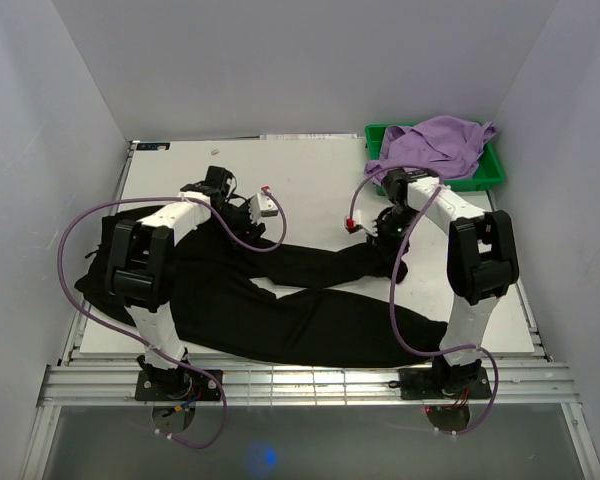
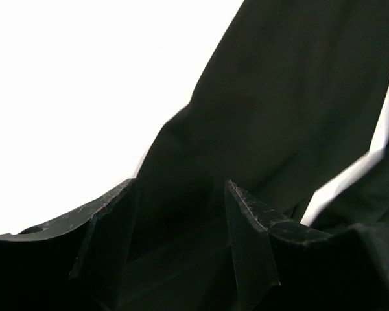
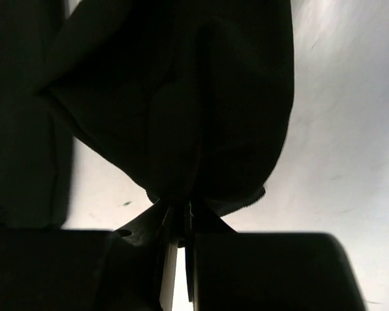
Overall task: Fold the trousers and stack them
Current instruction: Flatten the trousers out
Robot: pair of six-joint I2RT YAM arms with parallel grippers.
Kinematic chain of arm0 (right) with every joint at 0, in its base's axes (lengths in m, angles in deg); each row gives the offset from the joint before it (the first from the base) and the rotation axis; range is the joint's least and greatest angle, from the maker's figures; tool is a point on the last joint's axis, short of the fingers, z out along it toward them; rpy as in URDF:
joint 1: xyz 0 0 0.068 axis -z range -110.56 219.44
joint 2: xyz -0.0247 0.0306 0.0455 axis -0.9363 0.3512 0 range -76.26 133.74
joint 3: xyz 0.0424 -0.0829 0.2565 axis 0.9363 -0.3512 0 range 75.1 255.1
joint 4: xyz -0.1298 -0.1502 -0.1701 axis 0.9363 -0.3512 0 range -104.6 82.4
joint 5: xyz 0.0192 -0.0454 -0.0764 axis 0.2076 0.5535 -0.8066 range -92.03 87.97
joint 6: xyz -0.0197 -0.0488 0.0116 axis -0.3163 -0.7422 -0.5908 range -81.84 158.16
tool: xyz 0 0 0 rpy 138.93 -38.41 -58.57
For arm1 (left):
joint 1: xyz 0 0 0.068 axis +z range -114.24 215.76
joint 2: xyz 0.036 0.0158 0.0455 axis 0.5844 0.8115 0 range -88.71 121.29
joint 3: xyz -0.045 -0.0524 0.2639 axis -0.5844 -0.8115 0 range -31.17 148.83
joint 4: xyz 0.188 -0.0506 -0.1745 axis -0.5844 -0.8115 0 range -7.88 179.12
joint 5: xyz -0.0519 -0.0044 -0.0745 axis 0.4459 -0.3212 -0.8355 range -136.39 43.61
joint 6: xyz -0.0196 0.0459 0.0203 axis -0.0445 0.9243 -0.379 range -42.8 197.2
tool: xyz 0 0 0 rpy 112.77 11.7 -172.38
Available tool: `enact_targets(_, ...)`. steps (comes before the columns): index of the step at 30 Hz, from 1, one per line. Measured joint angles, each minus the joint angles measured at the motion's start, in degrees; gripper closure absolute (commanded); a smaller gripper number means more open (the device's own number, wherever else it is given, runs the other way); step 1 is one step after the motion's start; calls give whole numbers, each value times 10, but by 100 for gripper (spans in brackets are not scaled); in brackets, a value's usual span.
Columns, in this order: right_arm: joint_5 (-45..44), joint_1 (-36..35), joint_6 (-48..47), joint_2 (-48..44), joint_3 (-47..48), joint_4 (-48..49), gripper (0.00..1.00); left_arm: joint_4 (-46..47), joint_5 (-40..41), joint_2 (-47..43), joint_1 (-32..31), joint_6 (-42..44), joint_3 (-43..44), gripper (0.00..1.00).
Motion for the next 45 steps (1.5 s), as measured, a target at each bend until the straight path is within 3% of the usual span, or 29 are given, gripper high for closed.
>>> enact_targets(6, 2, 82, 58, 30, 0, -69, 92, -11, -1, 5, 20, 55, 4, 28)
enact_targets(11, 18, 101, 103, 53, 0, -90, 90, -16, -17, 2, 19, 100, 3, 27)
enact_targets(14, 37, 102, 133, 77, 0, -95, 63, -10, -28, -8, 12, 119, -1, 27)
enact_targets(15, 43, 103, 146, 85, 0, -96, 17, -7, -30, -14, 9, 123, -5, 27)
enact_targets(16, 48, 104, 155, 88, 0, -96, 8, -2, -32, -23, 4, 128, -13, 27)
enact_targets(24, 78, 162, 198, 64, 31, -102, 9, 39, -34, -61, -40, 161, -73, 27)
enact_targets(29, 45, 200, 202, -62, 30, -37, 0, 52, -37, -61, -39, 138, -70, 27)
enact_targets(30, 36, 199, 200, -100, 17, -16, 9, 52, -39, -60, -38, 130, -66, 27)
enact_targets(32, 28, 192, 195, -168, -17, 10, 17, 55, -46, -59, -38, 109, -56, 28)
enact_targets(34, 26, 180, 182, -230, -66, 48, 27, 60, -52, -57, -38, 87, -43, 28)
enact_targets(38, -3, 110, 155, -326, -203, 113, 30, 65, -61, -37, -38, 39, -11, 29)
enact_targets(42, -37, 21, 139, -343, -302, 177, 31, 60, -66, -18, -37, -4, 14, 28)
enact_targets(45, -67, -6, 136, -342, -351, 231, 31, 47, -71, -17, -37, -16, 19, 27)
